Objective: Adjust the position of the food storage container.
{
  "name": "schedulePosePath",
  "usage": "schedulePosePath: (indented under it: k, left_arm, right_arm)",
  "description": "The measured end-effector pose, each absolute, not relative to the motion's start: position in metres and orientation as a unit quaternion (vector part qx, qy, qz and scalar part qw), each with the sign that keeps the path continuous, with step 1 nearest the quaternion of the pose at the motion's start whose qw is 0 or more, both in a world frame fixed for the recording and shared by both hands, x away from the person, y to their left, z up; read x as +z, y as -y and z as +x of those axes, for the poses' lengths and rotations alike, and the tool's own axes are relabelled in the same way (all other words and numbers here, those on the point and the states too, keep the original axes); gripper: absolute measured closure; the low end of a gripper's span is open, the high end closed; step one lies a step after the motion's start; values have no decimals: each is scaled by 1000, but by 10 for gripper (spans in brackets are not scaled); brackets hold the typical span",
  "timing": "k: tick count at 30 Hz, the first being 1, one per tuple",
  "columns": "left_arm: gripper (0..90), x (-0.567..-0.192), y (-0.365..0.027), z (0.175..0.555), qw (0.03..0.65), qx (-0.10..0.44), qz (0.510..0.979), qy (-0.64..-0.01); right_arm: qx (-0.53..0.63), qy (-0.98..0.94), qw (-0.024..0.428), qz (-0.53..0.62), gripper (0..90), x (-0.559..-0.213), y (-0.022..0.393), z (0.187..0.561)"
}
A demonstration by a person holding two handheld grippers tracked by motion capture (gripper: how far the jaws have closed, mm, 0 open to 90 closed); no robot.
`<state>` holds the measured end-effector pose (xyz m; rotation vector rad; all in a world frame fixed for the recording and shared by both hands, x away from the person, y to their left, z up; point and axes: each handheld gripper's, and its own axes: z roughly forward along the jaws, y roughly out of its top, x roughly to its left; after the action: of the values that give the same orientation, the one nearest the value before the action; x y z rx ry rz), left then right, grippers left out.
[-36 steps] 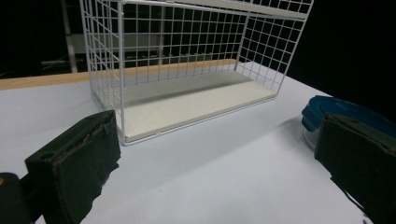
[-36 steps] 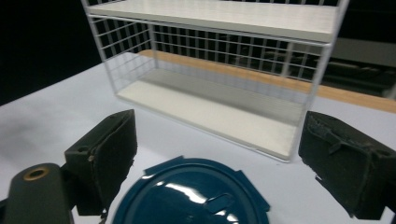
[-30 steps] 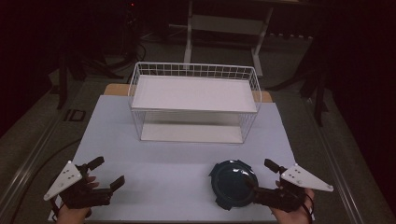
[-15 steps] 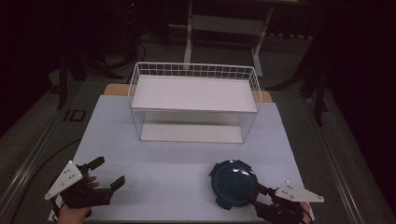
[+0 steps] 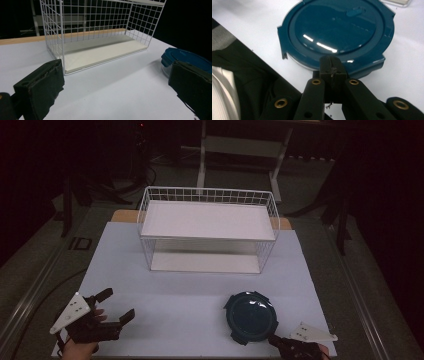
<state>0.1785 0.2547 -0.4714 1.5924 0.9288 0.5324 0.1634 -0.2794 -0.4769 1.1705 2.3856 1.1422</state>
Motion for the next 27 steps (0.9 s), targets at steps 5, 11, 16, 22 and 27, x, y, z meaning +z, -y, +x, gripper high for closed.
schedulePosePath:
  k: [5, 11, 16, 22, 27]
  left_arm:
    - [3, -471, -255, 178, 575, 227, 679, -395]
    - [3, -472, -254, 178, 575, 225, 680, -394]
    - [3, -472, -254, 178, 575, 225, 681, -394]
    - [3, -472, -254, 178, 575, 224, 681, -394]
    - [3, -471, -254, 178, 576, 224, 681, -394]
  right_arm:
    - [382, -819, 124, 411, 900, -480, 281, 163]
    - [376, -820, 132, 411, 900, -481, 283, 164]
    - [376, -816, 136, 416, 900, -481, 286, 169]
    - [373, -814, 141, 421, 900, -480, 289, 176]
    - [372, -812, 147, 425, 900, -480, 292, 184]
